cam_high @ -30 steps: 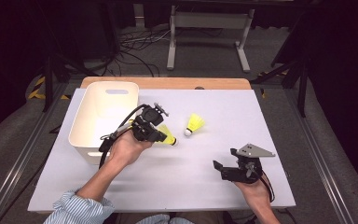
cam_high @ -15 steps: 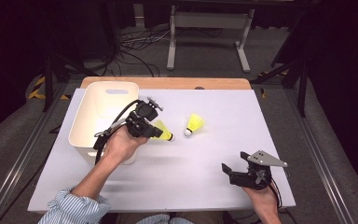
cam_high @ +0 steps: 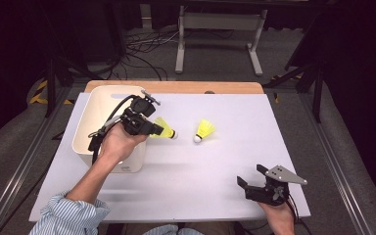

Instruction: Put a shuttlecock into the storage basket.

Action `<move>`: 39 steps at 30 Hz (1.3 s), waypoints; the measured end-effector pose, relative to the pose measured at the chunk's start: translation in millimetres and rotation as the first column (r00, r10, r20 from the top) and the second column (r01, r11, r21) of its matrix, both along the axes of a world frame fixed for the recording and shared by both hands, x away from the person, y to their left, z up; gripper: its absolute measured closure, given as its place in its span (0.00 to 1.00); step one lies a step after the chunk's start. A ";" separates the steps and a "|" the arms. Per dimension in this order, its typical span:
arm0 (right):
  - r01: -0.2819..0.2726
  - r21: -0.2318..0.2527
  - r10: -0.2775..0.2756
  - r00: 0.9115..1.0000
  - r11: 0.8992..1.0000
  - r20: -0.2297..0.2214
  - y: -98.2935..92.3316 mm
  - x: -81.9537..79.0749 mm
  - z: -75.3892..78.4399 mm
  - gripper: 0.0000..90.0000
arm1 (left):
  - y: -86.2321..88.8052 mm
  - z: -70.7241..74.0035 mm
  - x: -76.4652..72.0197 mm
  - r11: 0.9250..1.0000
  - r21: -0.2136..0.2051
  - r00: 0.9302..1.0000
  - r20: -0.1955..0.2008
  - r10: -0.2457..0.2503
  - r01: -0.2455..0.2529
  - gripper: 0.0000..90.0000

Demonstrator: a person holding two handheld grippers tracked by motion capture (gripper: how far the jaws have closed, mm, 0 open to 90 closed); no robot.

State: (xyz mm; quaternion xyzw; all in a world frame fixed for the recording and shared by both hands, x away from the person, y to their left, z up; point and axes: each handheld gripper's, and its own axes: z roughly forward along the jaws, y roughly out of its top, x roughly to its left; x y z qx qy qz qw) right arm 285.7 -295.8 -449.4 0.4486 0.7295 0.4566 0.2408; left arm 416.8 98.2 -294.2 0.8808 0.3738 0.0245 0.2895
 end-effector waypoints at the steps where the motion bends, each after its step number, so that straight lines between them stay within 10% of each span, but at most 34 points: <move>1: 0.000 0.000 0.000 1.000 1.000 0.000 0.0 0.0 0.0 0.14 | 0.0 0.0 0.0 1.000 0.000 1.000 0.000 0.000 0.000 1.00; 39: -0.011 -0.012 0.011 1.000 1.000 0.006 0.8 -1.2 -5.0 0.13 | 53.3 33.3 4.8 0.989 -0.068 0.988 0.072 0.140 -0.135 1.00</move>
